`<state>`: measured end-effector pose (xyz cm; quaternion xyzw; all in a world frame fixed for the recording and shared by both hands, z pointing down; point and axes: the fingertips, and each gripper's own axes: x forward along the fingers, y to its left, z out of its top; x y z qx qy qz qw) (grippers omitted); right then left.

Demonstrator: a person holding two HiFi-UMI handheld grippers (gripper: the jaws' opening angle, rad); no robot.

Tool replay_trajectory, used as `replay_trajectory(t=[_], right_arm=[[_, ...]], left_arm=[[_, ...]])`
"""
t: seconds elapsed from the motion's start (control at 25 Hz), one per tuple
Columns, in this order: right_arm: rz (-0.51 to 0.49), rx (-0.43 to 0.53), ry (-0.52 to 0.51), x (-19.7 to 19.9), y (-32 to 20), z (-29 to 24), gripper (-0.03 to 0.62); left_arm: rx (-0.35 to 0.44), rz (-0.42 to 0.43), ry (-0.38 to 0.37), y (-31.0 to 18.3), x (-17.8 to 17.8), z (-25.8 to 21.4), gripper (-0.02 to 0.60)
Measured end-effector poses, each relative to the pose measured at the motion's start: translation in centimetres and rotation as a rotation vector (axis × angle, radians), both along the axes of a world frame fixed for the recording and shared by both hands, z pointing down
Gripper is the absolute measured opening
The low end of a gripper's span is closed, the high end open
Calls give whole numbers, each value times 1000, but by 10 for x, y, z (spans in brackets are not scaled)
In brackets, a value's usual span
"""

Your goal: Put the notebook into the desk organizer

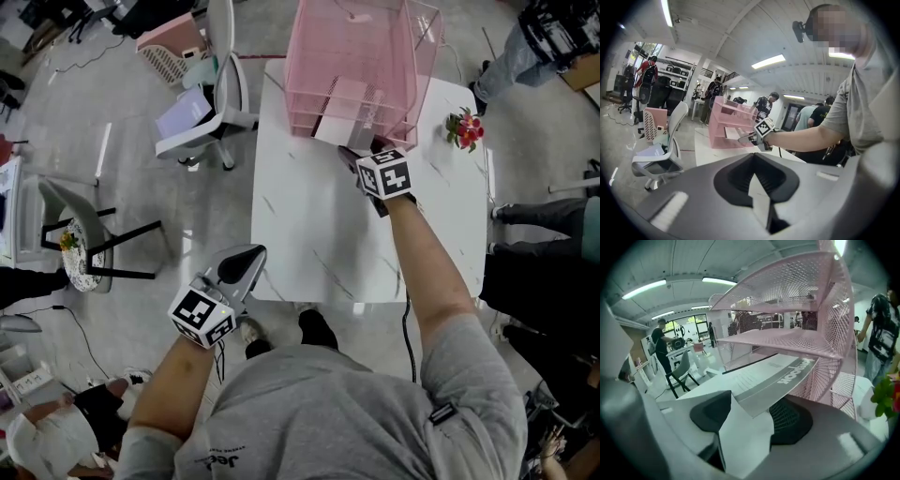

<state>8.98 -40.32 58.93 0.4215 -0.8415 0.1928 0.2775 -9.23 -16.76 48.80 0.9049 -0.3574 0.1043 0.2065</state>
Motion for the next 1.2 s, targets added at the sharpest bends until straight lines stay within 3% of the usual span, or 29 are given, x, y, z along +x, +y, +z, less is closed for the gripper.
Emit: replay_trajectory(t=[0.2, 0.52, 0.76, 1.2], right_arm=[[148, -31, -47, 4, 0, 3, 268], [415, -218, -322, 14, 6, 18, 268], [505, -182, -384, 23, 3, 7, 265], [544, -172, -350, 40, -13, 6, 265]], left_arm=[[-4, -4, 7, 1, 1, -1, 58], [-6, -3, 9, 6, 3, 0, 58], [-5, -5, 7, 13, 1, -1, 58], [3, -21, 4, 20, -5, -5, 58]])
